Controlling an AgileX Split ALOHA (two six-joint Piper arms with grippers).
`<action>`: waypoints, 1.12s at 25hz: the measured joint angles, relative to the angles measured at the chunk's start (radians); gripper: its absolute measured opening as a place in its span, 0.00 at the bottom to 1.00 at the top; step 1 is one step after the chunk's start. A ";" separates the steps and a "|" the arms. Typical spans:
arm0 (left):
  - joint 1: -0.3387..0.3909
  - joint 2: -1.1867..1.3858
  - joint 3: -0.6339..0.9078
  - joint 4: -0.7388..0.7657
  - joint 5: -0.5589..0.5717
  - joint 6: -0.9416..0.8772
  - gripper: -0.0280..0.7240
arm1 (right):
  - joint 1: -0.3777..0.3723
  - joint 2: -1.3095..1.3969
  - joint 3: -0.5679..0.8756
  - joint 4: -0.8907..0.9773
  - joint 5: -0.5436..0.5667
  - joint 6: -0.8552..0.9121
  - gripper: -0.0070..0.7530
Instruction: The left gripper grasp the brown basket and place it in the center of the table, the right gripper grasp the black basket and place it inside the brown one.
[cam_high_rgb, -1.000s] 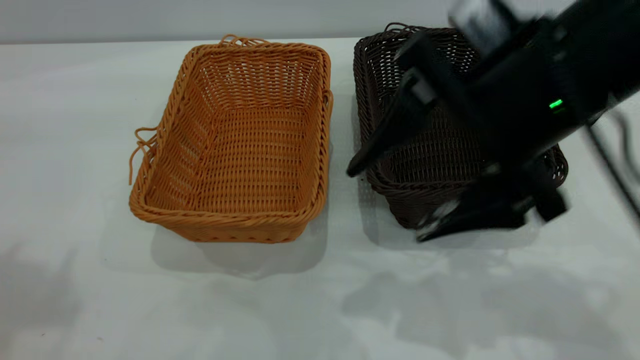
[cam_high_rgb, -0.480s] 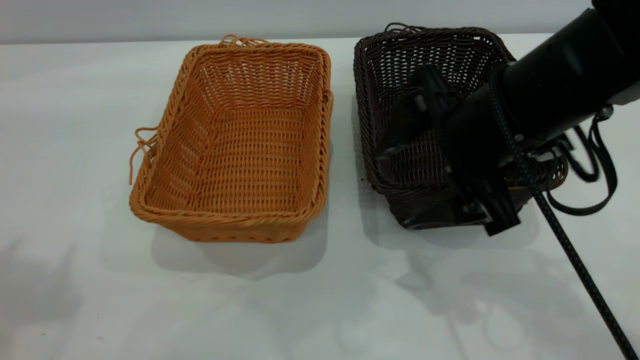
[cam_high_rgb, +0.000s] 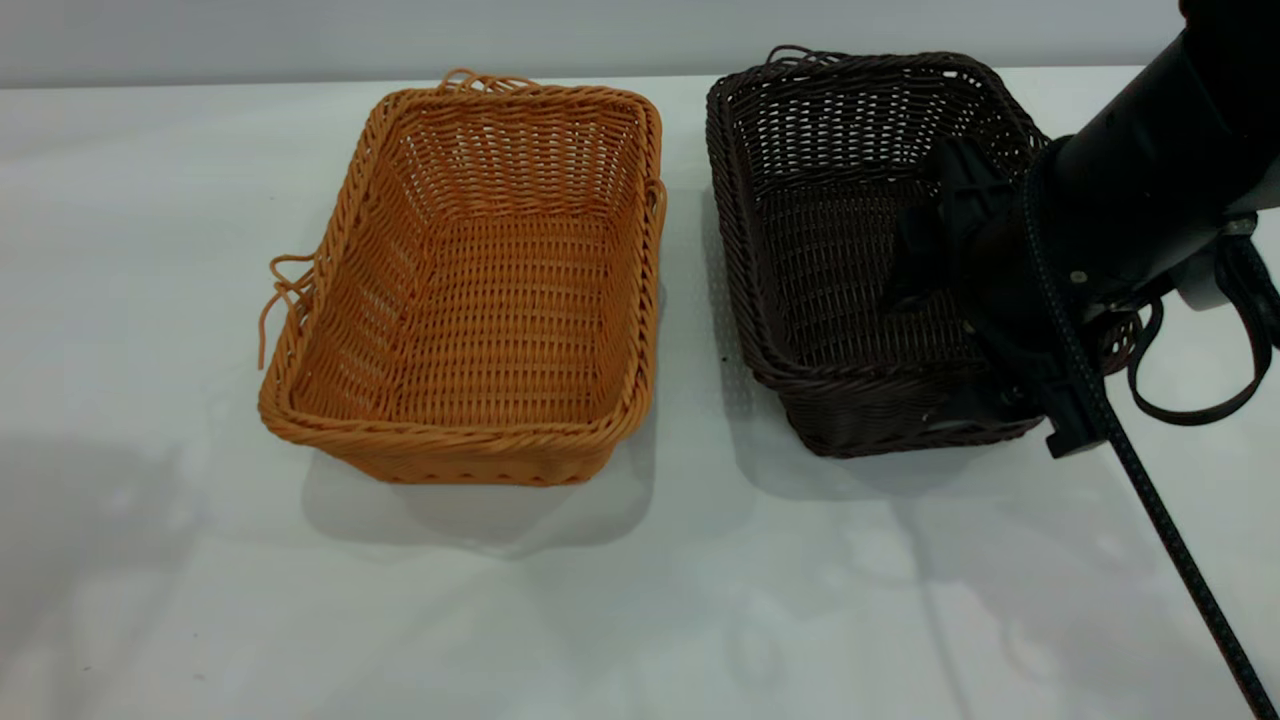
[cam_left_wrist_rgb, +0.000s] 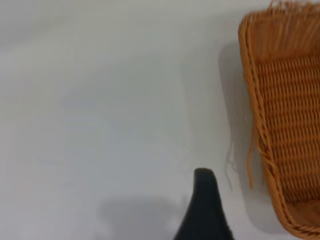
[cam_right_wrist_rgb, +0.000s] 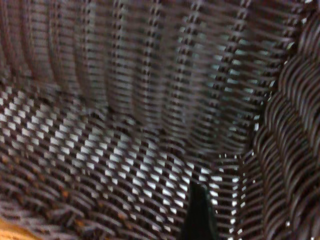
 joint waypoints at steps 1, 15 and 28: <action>0.000 0.038 -0.021 -0.010 0.004 0.000 0.73 | 0.000 0.000 0.000 0.001 -0.004 0.001 0.66; -0.106 0.749 -0.384 -0.065 -0.044 0.026 0.73 | 0.000 0.000 0.000 0.002 -0.008 0.002 0.64; -0.194 1.062 -0.526 -0.069 -0.156 -0.052 0.73 | 0.000 0.000 0.000 0.002 -0.010 0.002 0.64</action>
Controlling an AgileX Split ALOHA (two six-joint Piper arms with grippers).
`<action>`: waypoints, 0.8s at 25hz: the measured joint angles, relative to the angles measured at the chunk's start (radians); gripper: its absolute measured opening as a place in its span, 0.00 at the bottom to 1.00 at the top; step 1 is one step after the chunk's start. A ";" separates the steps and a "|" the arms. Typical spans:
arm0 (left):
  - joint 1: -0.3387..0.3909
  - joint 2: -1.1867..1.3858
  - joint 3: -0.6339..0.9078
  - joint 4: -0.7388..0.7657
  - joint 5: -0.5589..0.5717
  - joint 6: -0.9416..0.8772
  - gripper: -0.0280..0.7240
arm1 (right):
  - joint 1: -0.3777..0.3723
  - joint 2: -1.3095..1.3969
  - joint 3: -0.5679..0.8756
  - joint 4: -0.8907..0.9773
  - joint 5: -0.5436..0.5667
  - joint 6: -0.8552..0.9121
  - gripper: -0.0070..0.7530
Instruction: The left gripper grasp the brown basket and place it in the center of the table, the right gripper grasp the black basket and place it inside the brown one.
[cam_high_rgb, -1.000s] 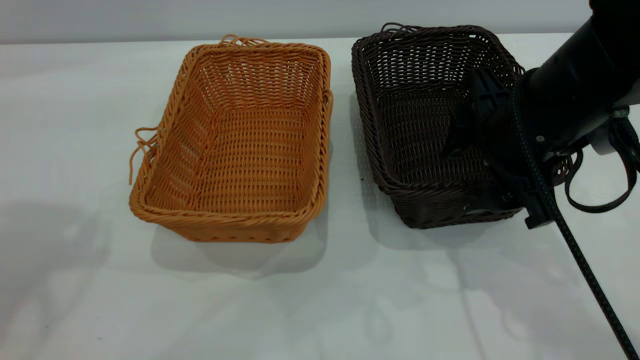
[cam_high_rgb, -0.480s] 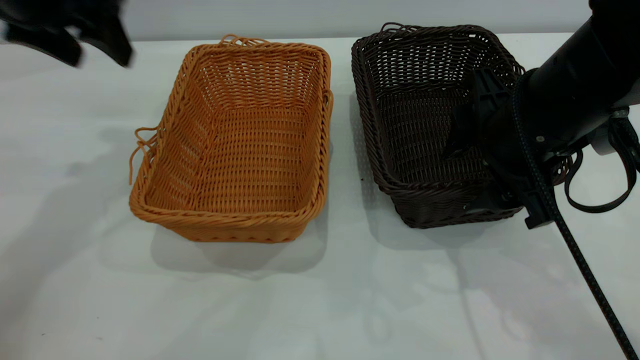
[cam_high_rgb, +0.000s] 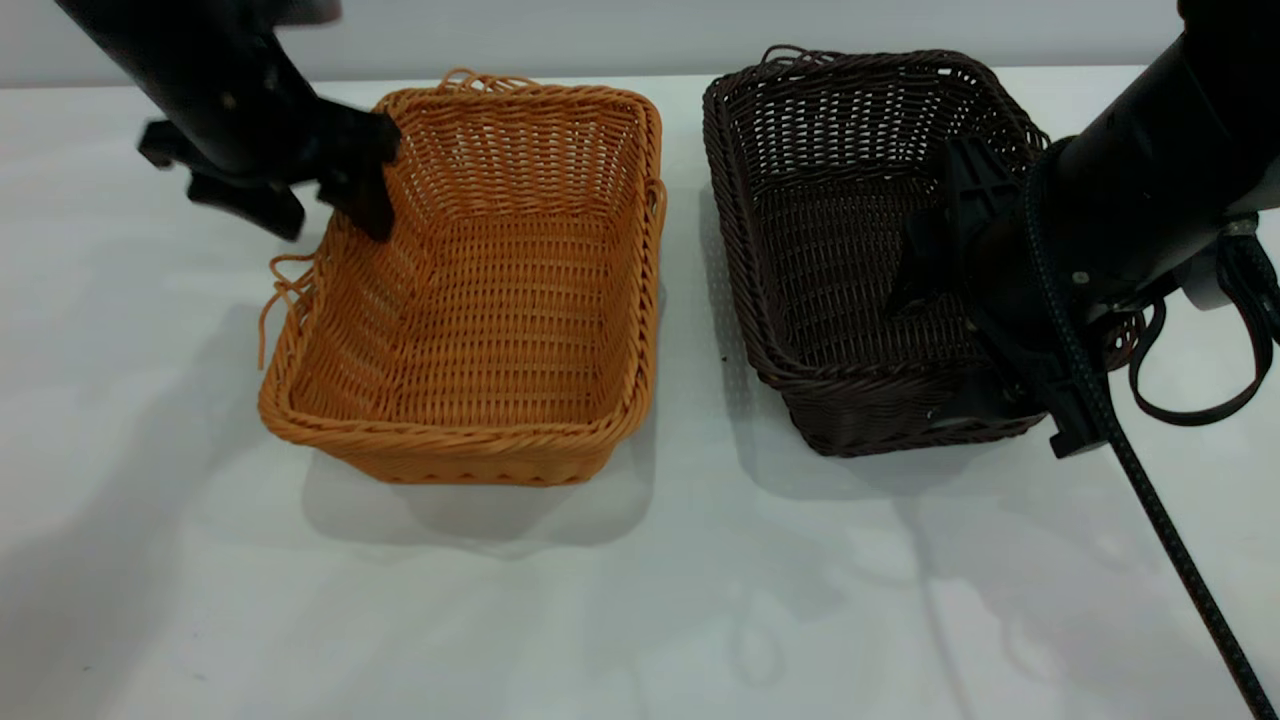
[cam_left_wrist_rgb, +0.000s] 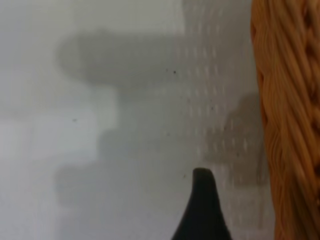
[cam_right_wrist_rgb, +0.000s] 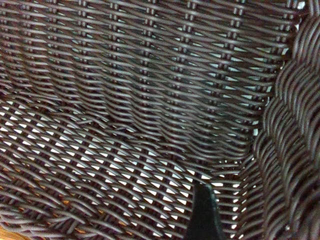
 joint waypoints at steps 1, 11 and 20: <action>-0.008 0.017 0.000 0.000 -0.011 0.000 0.73 | 0.000 0.000 0.000 0.000 -0.001 0.000 0.64; -0.026 0.067 -0.002 0.000 -0.047 0.000 0.42 | 0.000 0.000 -0.001 0.000 -0.012 0.000 0.34; -0.026 0.067 -0.003 -0.022 -0.099 0.007 0.15 | -0.038 -0.024 -0.005 0.007 0.009 -0.007 0.12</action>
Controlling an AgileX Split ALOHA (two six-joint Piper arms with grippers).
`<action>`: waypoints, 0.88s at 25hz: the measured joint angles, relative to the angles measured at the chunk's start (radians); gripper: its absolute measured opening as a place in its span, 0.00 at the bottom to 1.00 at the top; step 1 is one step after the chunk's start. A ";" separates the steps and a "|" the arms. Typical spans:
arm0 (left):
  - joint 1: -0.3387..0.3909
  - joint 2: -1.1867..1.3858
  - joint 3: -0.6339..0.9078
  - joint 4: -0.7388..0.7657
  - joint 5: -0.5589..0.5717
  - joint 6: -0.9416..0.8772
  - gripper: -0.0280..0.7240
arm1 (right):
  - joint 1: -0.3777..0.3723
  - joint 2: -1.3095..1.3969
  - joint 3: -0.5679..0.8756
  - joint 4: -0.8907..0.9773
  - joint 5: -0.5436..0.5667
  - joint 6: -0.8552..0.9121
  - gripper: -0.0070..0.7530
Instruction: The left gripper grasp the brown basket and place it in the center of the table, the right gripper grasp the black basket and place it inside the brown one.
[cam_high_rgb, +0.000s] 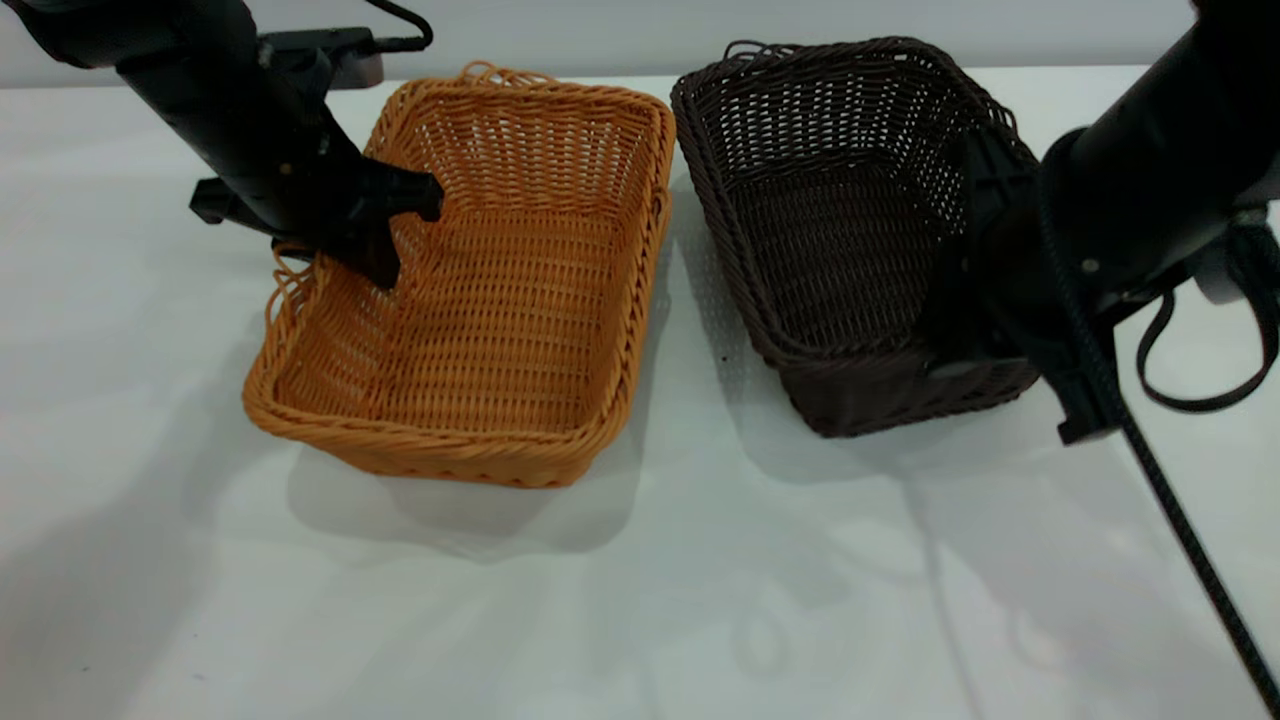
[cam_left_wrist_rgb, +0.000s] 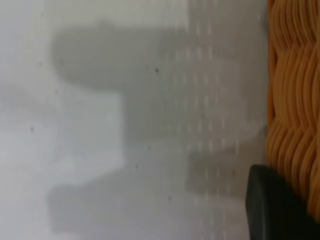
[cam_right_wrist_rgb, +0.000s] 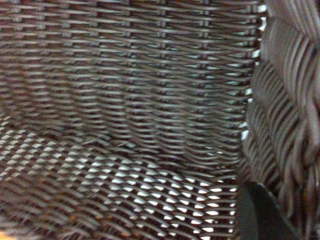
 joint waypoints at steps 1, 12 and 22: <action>0.000 0.000 0.000 0.000 -0.013 0.011 0.15 | -0.013 -0.018 0.000 -0.001 0.004 -0.016 0.12; -0.052 -0.001 -0.007 -0.036 -0.125 0.603 0.15 | -0.318 -0.131 -0.151 -0.240 0.312 -0.312 0.12; -0.194 0.025 -0.112 0.011 -0.082 1.113 0.15 | -0.453 -0.131 -0.363 -0.569 0.631 -0.316 0.12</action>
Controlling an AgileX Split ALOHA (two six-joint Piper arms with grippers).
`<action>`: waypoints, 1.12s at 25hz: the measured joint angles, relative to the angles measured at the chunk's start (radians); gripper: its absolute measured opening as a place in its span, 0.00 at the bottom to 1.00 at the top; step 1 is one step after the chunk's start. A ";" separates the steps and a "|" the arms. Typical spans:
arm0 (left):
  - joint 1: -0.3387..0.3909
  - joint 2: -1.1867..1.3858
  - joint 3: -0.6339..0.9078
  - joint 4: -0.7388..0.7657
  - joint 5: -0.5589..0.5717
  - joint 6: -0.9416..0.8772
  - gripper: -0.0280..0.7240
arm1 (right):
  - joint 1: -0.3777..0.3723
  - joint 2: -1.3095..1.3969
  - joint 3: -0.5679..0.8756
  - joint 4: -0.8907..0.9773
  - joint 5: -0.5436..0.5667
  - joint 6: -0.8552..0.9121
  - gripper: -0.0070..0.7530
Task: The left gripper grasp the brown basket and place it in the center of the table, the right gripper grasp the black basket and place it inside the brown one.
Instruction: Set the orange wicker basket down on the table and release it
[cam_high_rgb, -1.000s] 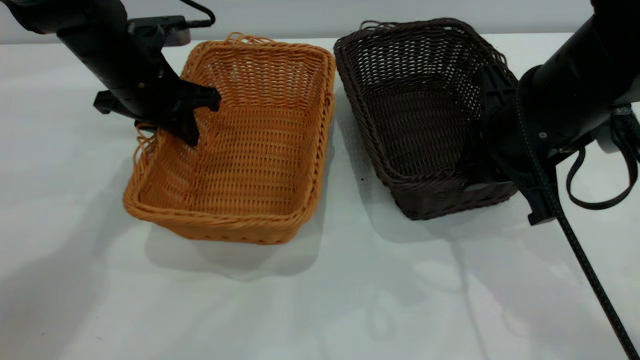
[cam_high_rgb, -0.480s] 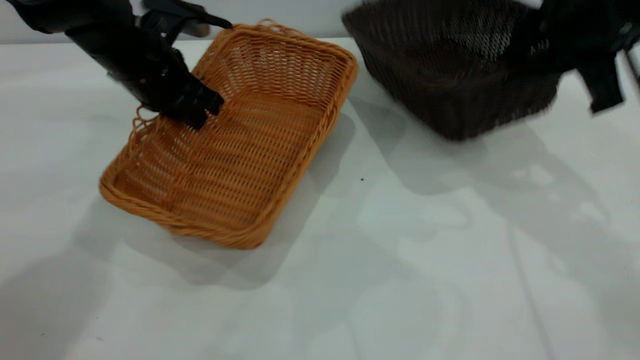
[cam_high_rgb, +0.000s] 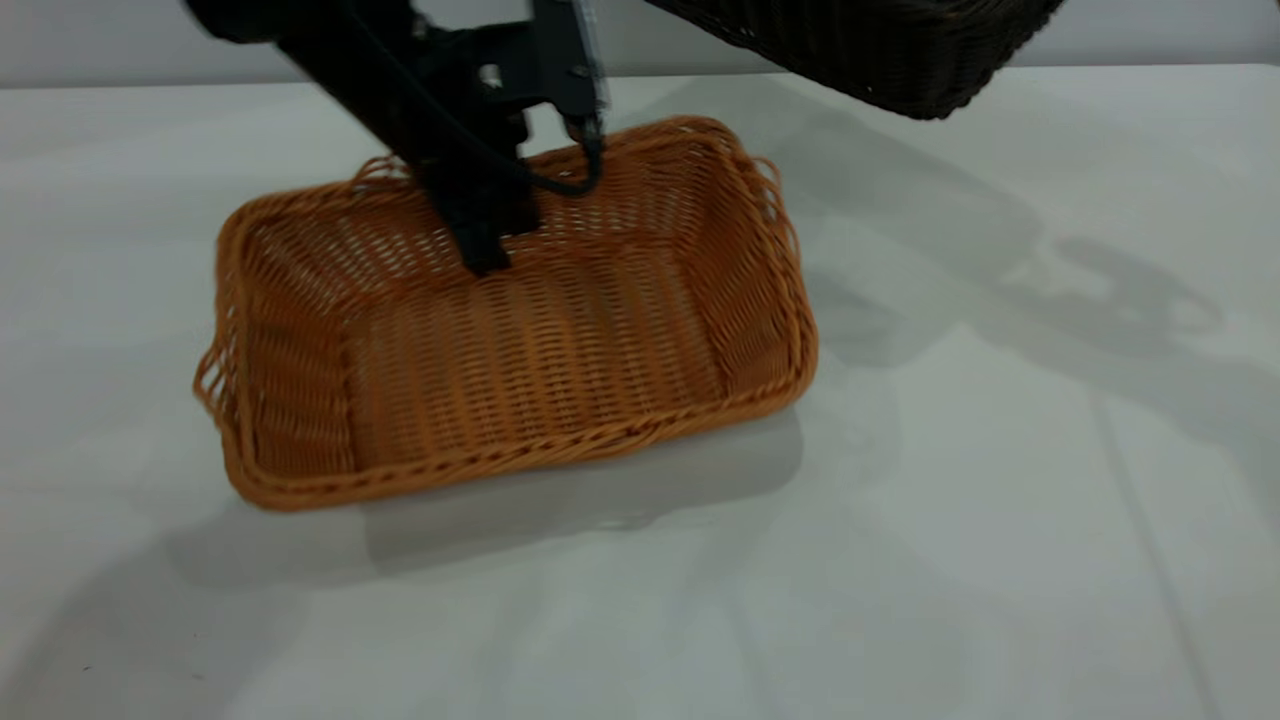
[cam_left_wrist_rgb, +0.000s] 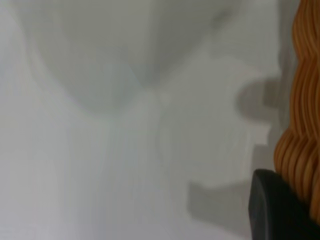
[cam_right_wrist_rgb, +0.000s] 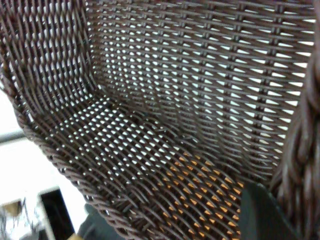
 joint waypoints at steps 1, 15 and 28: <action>-0.008 0.014 -0.021 0.009 0.012 0.016 0.15 | -0.003 0.000 -0.009 -0.013 0.021 0.000 0.12; -0.081 0.061 -0.114 0.039 0.068 0.053 0.16 | -0.083 0.000 -0.027 -0.050 0.067 -0.002 0.12; -0.096 0.086 -0.113 0.018 -0.077 -0.013 0.75 | -0.121 0.000 -0.027 -0.062 0.095 -0.002 0.12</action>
